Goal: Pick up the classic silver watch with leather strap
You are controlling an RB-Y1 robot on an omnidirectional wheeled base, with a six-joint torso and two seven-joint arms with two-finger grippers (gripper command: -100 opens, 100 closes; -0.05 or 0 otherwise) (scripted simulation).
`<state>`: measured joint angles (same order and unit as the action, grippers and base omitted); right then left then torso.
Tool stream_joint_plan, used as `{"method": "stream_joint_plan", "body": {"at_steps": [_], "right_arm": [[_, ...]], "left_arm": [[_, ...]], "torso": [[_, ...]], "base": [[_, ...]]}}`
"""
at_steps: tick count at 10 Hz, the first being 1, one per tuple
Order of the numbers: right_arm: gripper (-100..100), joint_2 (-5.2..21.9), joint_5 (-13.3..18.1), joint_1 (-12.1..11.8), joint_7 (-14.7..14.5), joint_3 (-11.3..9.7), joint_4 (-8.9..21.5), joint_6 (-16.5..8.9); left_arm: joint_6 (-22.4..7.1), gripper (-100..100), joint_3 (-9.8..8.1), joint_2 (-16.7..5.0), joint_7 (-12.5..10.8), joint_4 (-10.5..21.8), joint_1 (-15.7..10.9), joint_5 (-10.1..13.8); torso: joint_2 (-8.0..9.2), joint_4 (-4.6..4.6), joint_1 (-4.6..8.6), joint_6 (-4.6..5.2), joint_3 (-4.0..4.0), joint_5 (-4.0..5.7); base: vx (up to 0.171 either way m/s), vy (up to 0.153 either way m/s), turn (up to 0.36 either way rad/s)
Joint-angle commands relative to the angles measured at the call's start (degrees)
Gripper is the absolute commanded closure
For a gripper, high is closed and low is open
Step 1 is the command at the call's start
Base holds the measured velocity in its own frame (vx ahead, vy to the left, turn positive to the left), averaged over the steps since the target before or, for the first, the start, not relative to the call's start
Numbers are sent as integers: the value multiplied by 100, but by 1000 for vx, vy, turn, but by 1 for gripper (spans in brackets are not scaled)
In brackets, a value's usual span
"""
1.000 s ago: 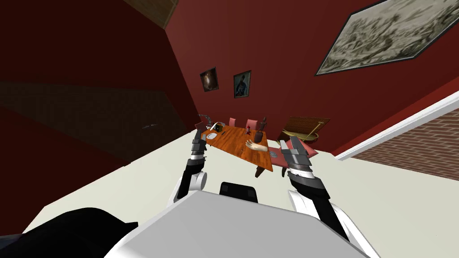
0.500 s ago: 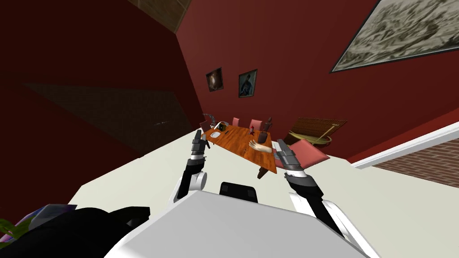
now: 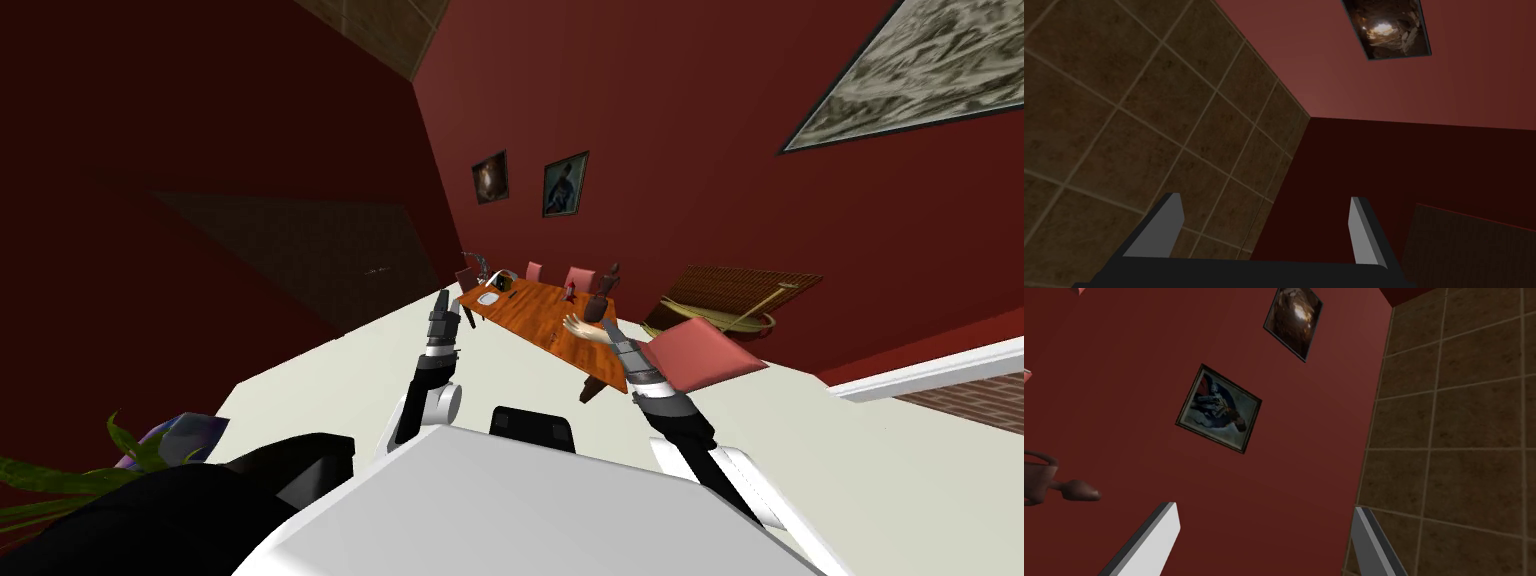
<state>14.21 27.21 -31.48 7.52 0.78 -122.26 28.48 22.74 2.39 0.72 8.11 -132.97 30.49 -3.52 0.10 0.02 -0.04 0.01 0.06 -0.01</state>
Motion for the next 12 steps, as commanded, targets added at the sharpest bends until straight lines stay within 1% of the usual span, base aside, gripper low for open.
{"method": "stream_joint_plan", "body": {"at_steps": [1,2,3,4,5,6,8,9,10,11,12], "right_arm": [[-100,178,286,21,-25,-66,194,17],[-100,178,455,21,-25,-66,194,17],[-100,178,505,21,-25,-66,194,17],[-100,336,732,31,-38,-130,342,5],[-100,336,891,31,-38,-130,342,5],[-100,490,1063,44,-52,-200,501,-8],[-100,490,1350,44,-52,-200,501,-8],[-100,641,1532,60,-65,-275,671,-24],[-100,641,1711,60,-65,-275,671,-24],[-100,641,1797,60,-65,-275,671,-24],[-100,789,2021,81,-79,-355,852,-42]], "left_arm": [[0,0,0,0,0,0,0,0],[0,0,0,0,0,0,-1,0],[0,0,0,0,0,0,0,0],[0,0,0,0,0,0,1,0],[0,0,0,0,0,0,-1,0],[0,0,0,0,0,0,0,0],[0,0,0,0,0,0,0,0],[0,0,-1,0,0,0,1,0],[0,0,0,0,0,0,0,0],[0,0,0,0,0,0,1,0],[0,0,-1,0,0,0,1,0]], "torso": [[0,0,0,0,0,0],[2,0,-1,-2,1,0],[1,0,2,0,1,0],[-4,-1,5,2,-2,1],[-3,-1,2,-3,-2,1],[-3,0,2,1,-1,0],[-3,-1,2,1,-2,0],[-6,-1,4,2,-3,1],[-5,-1,1,-3,-3,1],[-5,-1,3,2,-3,1],[-6,-1,5,3,-4,1]], "base": [[-35,21,200],[-27,13,123],[-9,2,-16],[-19,16,214],[-18,12,137],[-21,20,191],[-12,10,66],[-15,17,234],[-13,12,134],[-4,4,-17],[-8,16,257]]}}
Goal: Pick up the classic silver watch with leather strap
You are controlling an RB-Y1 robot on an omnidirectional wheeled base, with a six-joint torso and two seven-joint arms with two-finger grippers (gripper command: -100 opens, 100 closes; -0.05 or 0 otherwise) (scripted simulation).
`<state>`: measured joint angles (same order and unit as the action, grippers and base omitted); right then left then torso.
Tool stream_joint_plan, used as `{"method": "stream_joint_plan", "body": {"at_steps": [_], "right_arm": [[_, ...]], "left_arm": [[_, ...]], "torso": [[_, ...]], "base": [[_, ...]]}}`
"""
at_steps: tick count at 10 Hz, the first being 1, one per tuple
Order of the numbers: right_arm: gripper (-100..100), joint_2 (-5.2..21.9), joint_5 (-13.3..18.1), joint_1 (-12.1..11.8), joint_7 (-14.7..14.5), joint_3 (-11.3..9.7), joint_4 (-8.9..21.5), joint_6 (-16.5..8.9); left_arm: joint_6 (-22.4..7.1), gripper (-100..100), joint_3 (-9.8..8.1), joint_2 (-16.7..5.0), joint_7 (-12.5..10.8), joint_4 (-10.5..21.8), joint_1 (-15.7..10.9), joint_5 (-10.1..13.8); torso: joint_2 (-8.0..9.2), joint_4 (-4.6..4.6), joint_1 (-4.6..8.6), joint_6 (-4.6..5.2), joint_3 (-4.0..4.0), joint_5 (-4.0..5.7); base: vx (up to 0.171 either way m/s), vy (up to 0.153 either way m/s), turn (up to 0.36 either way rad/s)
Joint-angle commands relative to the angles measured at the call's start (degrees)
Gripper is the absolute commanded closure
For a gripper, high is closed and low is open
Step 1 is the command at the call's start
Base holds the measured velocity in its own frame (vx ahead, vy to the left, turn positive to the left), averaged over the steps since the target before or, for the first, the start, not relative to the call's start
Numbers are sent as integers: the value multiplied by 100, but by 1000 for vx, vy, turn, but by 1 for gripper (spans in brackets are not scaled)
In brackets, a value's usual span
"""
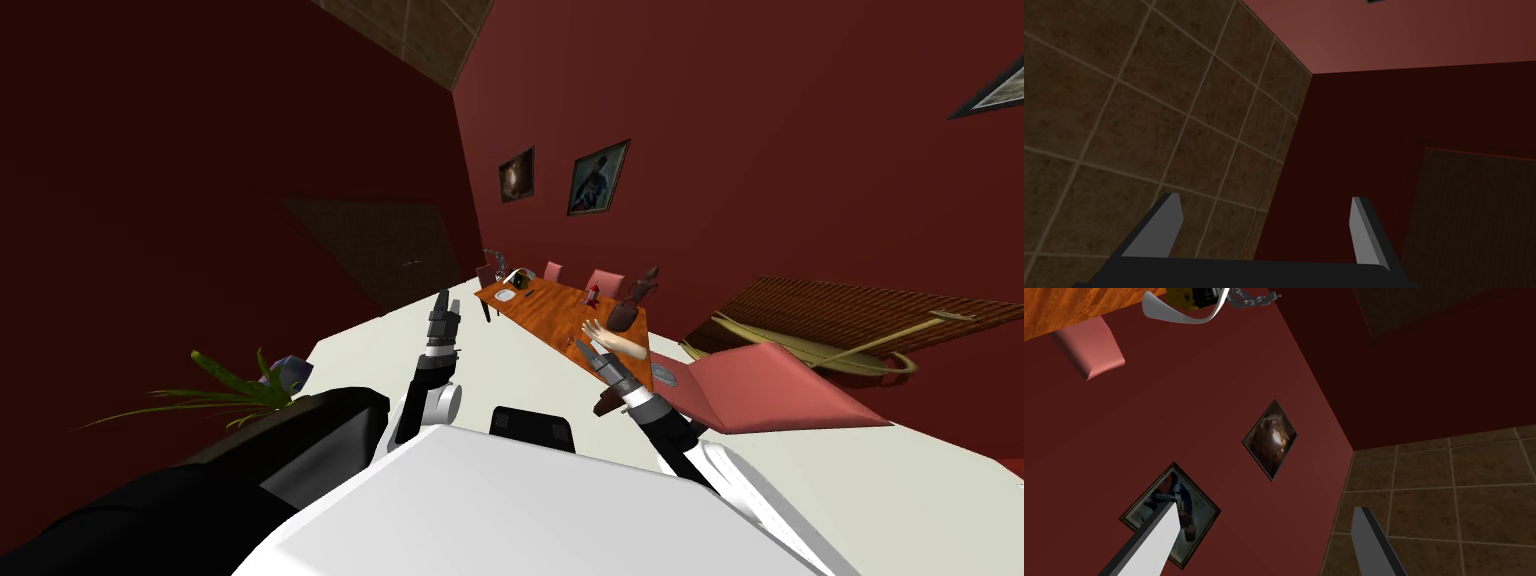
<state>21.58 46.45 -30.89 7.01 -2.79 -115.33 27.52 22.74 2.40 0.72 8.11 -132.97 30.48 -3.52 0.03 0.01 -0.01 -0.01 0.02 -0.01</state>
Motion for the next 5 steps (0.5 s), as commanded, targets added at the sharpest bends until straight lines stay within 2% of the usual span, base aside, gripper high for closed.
{"method": "stream_joint_plan", "body": {"at_steps": [1,2,3,4,5], "right_arm": [[-100,52,286,21,-28,2,159,54],[-100,52,333,21,-28,2,159,54],[-100,198,564,45,-41,-83,351,34],[-100,198,725,45,-41,-83,351,34],[-100,198,803,45,-41,-83,351,34]], "left_arm": [[0,0,0,0,0,0,0,0],[0,0,-1,0,0,0,1,0],[0,0,-1,0,0,0,1,0],[0,0,0,0,0,0,0,0],[0,0,-1,0,0,0,1,0]], "torso": [[0,0,0,0,0,0],[0,0,2,6,0,0],[0,0,3,6,0,1],[-2,0,1,2,-1,0],[-2,0,2,4,-1,0]], "base": [[-9,8,131],[-4,3,-30],[-3,15,195],[-4,10,183],[0,0,0]]}}
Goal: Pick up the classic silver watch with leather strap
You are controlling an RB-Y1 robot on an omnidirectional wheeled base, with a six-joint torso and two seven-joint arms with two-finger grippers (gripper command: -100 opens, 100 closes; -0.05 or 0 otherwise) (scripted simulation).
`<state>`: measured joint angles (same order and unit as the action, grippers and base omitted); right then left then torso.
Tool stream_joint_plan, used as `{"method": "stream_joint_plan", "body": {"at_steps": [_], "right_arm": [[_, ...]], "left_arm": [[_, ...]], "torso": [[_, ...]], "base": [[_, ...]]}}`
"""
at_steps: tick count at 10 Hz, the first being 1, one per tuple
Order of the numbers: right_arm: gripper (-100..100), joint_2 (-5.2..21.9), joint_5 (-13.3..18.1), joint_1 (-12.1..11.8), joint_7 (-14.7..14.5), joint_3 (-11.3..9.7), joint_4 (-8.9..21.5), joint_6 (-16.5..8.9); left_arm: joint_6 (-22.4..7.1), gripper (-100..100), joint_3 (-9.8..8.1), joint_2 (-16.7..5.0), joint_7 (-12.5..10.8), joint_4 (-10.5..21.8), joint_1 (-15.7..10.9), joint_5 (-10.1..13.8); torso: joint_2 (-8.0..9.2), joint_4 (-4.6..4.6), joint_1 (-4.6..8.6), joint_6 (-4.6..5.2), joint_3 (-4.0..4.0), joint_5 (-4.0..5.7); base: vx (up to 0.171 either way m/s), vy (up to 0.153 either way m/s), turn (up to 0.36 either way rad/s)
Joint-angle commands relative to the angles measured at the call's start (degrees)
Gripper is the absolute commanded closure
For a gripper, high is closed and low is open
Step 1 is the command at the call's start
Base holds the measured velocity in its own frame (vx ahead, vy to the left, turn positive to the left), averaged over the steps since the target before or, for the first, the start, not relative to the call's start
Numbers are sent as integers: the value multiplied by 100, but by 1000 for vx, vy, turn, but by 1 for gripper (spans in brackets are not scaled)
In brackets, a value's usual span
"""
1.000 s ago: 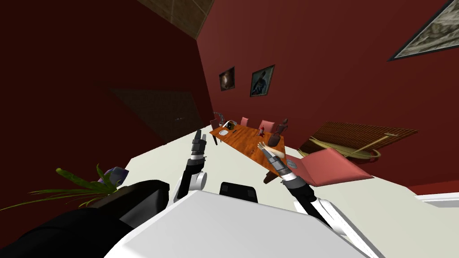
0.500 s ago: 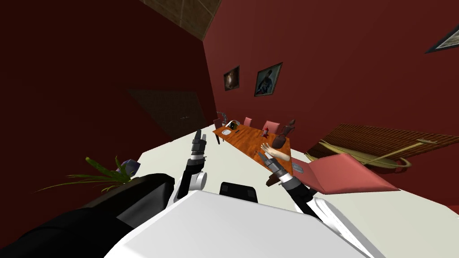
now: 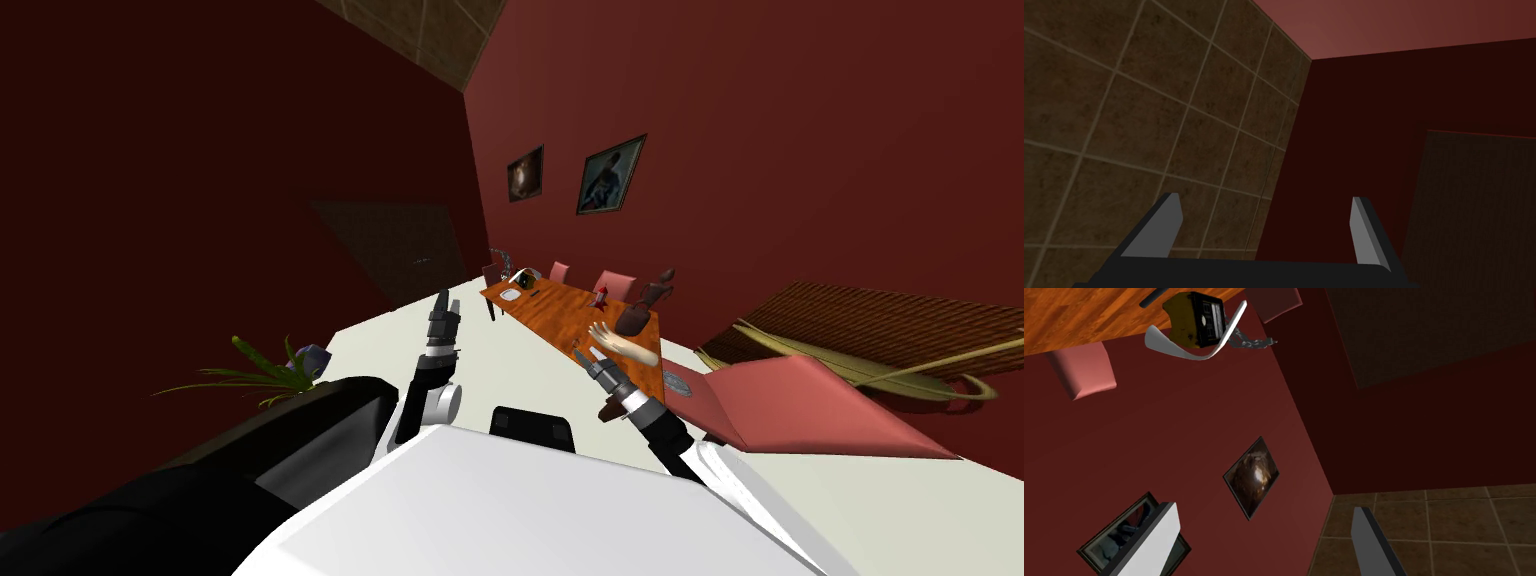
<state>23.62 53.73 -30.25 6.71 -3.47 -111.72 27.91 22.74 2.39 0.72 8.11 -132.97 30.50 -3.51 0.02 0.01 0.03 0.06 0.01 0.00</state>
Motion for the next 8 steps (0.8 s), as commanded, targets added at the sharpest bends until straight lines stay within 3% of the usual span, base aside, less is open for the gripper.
{"method": "stream_joint_plan", "body": {"at_steps": [1,3,4,6,7,8], "right_arm": [[-100,138,286,11,-24,-105,193,-28],[-100,138,555,11,-24,-105,193,-28],[-100,279,764,44,-36,-199,405,-53],[-100,279,1041,44,-36,-199,405,-53],[-100,417,1234,84,-47,-298,627,-81],[-100,417,1391,84,-47,-298,627,-81]], "left_arm": [[0,0,0,0,0,0,0,0],[0,0,0,0,0,0,0,0],[0,0,0,0,0,0,0,0],[0,0,0,0,0,0,0,0],[0,0,0,0,0,0,0,0],[0,0,1,0,0,0,-1,0]], "torso": [[0,0,0,0,0,0],[-2,0,-1,-1,-1,0],[-1,0,0,0,-1,0],[-3,-1,1,-1,-2,0],[-3,0,1,0,-1,0],[-4,-1,-1,-4,-2,0]], "base": [[-3,14,214],[0,4,70],[4,10,230],[3,1,73],[8,9,232],[9,2,148]]}}
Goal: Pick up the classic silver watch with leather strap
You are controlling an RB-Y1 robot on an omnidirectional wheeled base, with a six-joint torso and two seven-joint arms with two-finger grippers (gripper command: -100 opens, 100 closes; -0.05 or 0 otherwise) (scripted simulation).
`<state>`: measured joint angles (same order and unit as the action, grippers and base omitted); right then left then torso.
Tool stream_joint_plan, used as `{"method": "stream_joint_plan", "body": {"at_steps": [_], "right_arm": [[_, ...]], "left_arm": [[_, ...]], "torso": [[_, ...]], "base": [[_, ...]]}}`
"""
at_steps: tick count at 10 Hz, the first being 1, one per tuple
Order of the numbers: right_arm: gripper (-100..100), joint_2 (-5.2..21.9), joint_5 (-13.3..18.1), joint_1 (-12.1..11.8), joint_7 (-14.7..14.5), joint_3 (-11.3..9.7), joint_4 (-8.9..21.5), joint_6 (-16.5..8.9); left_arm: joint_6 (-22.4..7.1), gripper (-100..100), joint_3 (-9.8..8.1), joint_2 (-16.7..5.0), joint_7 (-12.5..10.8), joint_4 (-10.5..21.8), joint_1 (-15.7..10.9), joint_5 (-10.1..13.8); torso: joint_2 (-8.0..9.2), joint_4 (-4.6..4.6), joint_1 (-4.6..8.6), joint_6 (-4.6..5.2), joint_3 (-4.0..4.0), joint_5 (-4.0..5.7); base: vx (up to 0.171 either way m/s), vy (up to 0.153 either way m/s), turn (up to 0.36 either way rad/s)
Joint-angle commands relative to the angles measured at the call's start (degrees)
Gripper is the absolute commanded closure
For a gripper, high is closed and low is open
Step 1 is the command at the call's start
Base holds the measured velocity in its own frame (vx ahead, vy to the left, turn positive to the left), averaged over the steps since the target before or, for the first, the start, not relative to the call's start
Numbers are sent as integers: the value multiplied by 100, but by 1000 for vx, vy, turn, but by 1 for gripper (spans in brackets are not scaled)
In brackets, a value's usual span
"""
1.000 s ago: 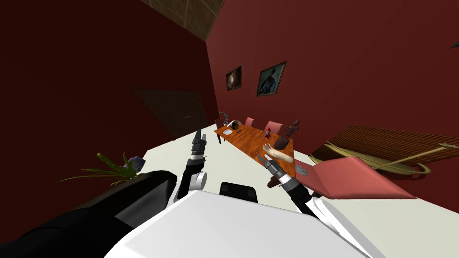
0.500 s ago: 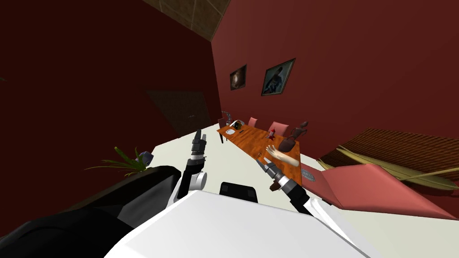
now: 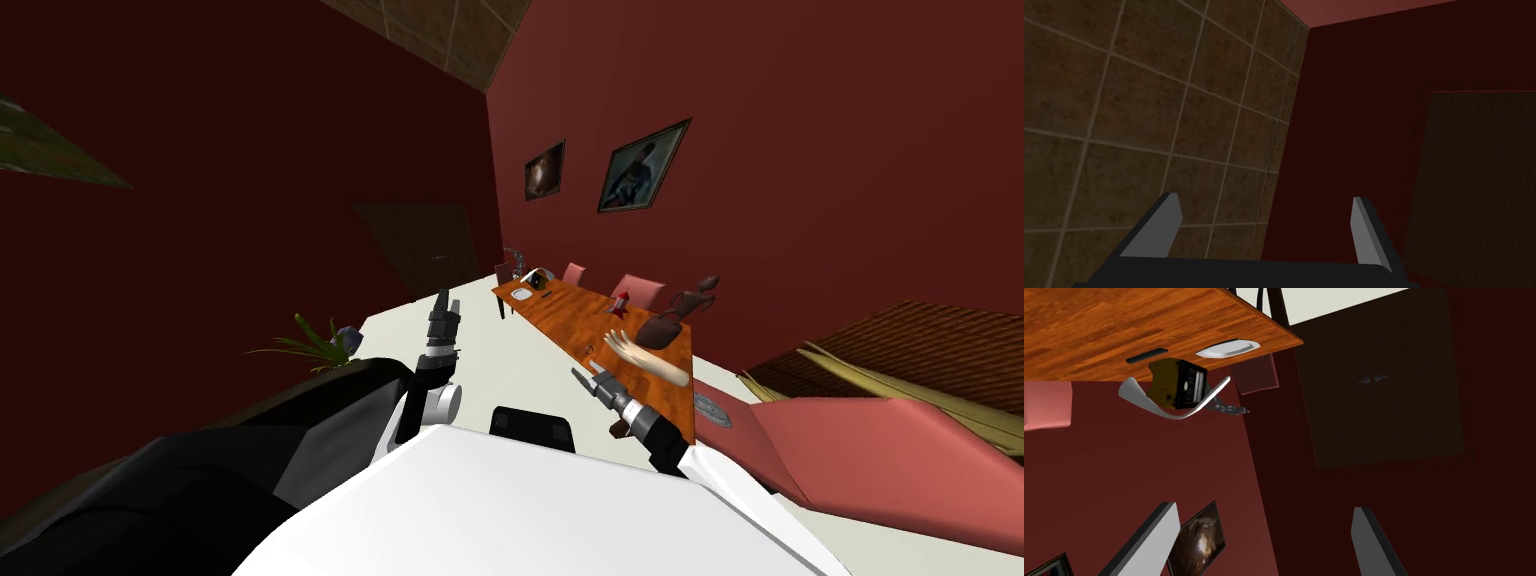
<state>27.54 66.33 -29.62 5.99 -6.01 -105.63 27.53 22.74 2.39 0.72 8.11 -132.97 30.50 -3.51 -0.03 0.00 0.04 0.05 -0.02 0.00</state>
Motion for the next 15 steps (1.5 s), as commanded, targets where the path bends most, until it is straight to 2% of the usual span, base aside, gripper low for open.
{"method": "stream_joint_plan", "body": {"at_steps": [1,2,4,5,7,8,10,11,14,15], "right_arm": [[-100,25,270,21,25,-44,18,-43],[-100,159,440,64,14,-147,248,-73],[-100,159,762,64,14,-147,248,-73],[-100,287,944,113,4,-254,487,-106],[-100,287,1254,113,4,-254,487,-106],[-100,408,1448,167,-5,-365,733,-142],[-100,408,1744,167,-5,-365,733,-142],[-100,519,1926,226,-14,-478,986,-180],[-100,519,2231,226,-14,-478,986,-180],[-100,621,2470,289,-21,-595,1245,-221]], "left_arm": [[0,0,0,0,0,0,0,0],[0,0,0,0,0,0,0,0],[0,0,0,0,0,0,0,0],[0,0,0,0,0,0,0,0],[0,0,0,0,0,0,0,0],[0,0,0,0,0,0,1,0],[0,0,0,0,0,0,1,0],[0,0,-1,0,0,0,1,0],[0,0,-1,0,0,0,1,0],[0,0,0,0,0,0,1,0]], "torso": [[0,0,0,0,0,0],[2,0,1,2,1,0],[-2,0,2,1,-1,0],[1,0,2,2,0,0],[-3,-1,3,1,-2,0],[0,0,2,3,0,0],[-5,-1,5,2,-3,1],[-1,-1,3,3,-1,1],[-3,-1,4,4,-2,1],[1,0,0,3,0,0]], "base": [[5,-2,-2],[11,4,221],[11,-4,75],[18,3,243],[14,-6,70],[23,-3,240],[17,-11,61],[19,-5,245],[15,-10,35],[24,-11,287]]}}
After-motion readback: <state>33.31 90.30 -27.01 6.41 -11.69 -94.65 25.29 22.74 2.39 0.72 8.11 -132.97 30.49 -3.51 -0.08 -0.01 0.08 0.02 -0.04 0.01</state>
